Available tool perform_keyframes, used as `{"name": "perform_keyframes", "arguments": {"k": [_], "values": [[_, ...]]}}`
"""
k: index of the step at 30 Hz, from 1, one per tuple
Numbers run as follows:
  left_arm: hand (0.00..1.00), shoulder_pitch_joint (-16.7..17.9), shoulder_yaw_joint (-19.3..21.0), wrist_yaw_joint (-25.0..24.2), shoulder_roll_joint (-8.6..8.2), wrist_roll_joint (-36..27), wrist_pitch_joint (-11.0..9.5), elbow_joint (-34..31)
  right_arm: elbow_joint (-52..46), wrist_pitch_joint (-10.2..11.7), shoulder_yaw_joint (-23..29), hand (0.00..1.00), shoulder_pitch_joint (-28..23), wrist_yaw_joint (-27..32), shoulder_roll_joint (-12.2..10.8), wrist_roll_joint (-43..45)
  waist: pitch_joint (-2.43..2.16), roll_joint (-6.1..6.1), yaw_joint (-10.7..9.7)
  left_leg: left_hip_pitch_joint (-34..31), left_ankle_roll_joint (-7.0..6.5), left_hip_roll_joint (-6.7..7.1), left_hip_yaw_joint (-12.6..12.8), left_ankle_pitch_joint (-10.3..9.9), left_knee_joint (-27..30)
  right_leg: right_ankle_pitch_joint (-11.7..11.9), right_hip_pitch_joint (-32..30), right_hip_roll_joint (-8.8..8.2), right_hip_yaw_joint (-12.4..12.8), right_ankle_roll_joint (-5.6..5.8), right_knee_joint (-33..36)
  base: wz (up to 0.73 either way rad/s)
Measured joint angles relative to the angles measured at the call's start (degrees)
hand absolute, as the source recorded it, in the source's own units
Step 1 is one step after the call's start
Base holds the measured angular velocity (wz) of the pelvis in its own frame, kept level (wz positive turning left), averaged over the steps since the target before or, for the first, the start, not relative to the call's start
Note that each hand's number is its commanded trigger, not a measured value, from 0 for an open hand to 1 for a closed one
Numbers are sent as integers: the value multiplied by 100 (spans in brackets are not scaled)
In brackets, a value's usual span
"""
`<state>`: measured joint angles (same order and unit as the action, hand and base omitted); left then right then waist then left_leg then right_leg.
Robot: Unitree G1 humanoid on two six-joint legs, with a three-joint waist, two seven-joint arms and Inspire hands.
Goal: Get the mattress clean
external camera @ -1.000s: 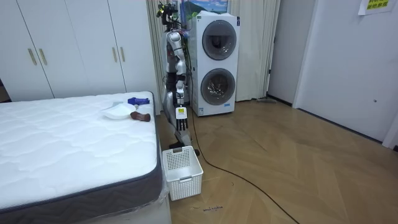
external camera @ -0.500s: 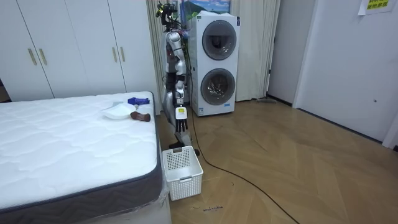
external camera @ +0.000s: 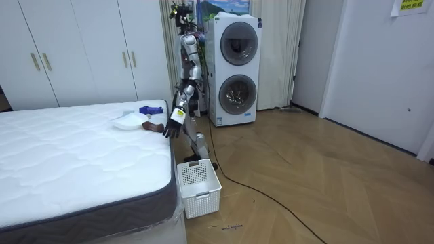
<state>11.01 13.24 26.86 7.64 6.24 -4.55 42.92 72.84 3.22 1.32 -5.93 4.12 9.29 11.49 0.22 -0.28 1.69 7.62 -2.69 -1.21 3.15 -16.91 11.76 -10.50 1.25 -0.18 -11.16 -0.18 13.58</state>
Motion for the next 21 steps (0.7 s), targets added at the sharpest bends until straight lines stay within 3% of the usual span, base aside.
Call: {"name": "perform_keyframes", "arguments": {"k": [4,9,21], "values": [[0,0,-248,238,10,-2,-97,-639,-181,7,0,0,-34,-5,0,-17,1,-4,-16,-19,7,-3,-7,4,1,0,-25,3,3,-1,4,0],[0,-67,-712,289,20,7,-451,-1060,-180,146,-11,0,20,-55,-2,-343,-12,-4,-19,-9,11,-5,-17,6,-7,2,-6,8,3,-4,-19,0],[0,-370,-1098,223,14,4,-472,-1042,-165,221,-269,0,64,-66,-9,-824,3,-56,-129,-196,21,-15,-30,13,-3,66,-121,37,-2,-11,-169,0]]}}
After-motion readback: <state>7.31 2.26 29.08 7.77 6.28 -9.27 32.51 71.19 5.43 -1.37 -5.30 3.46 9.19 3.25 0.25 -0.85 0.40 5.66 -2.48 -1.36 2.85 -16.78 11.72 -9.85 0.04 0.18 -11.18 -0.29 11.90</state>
